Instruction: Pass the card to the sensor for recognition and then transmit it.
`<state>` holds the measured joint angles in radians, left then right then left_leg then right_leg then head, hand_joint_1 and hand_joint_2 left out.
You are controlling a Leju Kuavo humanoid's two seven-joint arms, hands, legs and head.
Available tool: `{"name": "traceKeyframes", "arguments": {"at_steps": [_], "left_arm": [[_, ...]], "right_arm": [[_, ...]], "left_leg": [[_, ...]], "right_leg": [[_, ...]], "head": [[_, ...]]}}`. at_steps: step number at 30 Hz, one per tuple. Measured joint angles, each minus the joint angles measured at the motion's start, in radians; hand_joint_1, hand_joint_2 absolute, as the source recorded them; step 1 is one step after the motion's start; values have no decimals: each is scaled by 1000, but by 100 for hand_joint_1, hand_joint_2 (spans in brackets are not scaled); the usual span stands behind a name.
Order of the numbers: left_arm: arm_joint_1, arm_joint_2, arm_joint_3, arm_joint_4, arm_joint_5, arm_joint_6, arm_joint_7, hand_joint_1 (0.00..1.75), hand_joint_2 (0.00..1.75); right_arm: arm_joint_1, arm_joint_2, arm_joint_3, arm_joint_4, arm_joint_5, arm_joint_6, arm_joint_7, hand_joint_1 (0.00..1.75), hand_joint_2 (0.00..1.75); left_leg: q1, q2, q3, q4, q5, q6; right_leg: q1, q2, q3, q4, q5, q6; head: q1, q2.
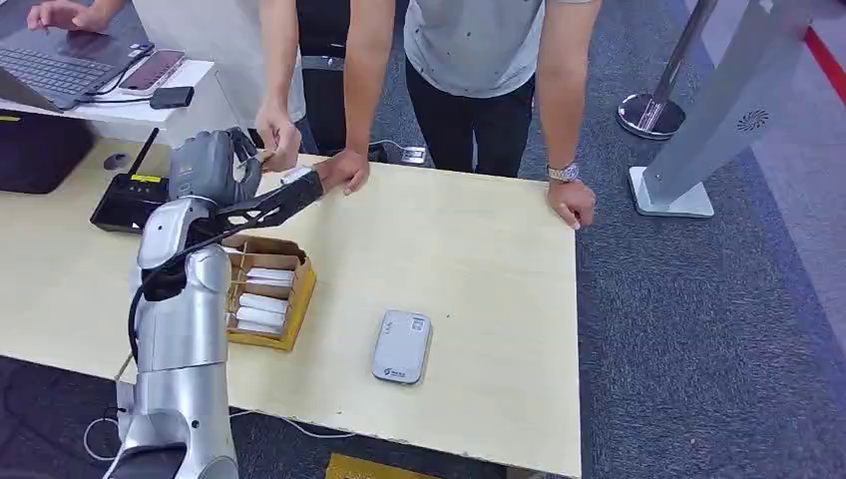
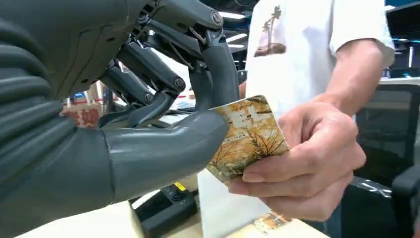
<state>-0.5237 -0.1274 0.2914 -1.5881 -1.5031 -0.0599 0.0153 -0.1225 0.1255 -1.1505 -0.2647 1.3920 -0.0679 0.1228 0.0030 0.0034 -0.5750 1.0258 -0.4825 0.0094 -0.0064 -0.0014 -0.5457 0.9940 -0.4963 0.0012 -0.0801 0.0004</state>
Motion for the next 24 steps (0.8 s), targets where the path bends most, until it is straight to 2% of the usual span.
{"name": "traceKeyframes", "arguments": {"at_steps": [2, 3, 11, 24], "left_arm": [[0, -9, -1, 0, 21, 11, -3, 0, 175], [0, -14, -2, 0, 35, 20, -6, 0, 0], [9, -59, -8, -63, 153, 21, -20, 0, 0], [89, -97, -32, -161, 234, 36, -45, 0, 0]], "right_arm": [[0, 0, 0, 0, 0, 0, 0, 0, 0], [0, 0, 0, 0, 0, 0, 0, 0, 0], [0, 0, -5, 0, 1, 0, 10, 0, 0], [1, 0, -17, 0, 1, -3, 14, 0, 0]], "left_leg": [[0, 0, 0, 0, 0, 0], [0, 0, 0, 0, 0, 0], [0, 0, 0, 0, 0, 0], [0, 0, 0, 0, 0, 0]], "right_leg": [[0, 0, 0, 0, 0, 0], [0, 0, 0, 0, 0, 0], [0, 0, 0, 0, 0, 0], [0, 0, 0, 0, 0, 0]], "head": [[0, 0], [0, 0], [0, 0], [0, 0]]}}
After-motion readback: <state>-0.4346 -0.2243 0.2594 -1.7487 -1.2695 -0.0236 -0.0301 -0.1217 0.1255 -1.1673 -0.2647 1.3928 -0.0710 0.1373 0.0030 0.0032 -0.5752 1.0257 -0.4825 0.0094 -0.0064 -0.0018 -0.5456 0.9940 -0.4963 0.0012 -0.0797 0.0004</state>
